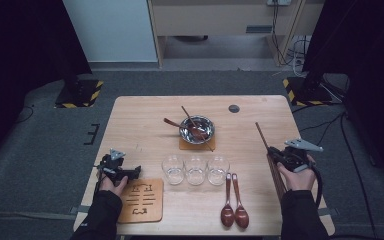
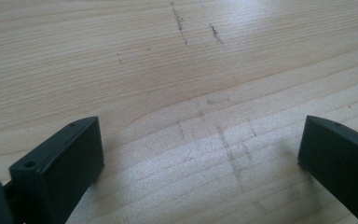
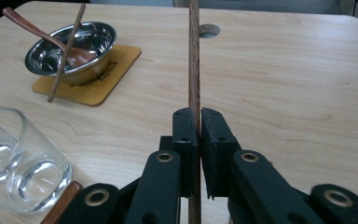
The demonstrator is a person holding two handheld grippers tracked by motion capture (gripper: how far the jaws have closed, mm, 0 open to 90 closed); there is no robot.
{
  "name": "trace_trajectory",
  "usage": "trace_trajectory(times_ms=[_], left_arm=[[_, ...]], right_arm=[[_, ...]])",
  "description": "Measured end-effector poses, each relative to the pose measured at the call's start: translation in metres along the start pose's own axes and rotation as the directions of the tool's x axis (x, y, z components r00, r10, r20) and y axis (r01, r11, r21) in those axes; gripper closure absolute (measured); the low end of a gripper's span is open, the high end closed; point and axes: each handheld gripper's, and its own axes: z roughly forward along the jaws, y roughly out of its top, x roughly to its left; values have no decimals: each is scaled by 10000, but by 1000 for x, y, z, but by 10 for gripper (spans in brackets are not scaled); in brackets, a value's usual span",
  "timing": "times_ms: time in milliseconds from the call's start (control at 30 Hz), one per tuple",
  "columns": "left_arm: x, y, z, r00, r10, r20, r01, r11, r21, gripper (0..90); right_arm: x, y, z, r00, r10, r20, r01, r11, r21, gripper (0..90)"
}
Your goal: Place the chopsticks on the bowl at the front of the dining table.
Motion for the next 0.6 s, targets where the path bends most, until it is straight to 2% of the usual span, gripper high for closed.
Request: trace_trajectory(times_ms=[600], left_arm=[[0,0,0,10000,0,2,0,10000,1,0]], right_arm=[[9,36,-5,9999,-90,-93,82,9966,-824,847]])
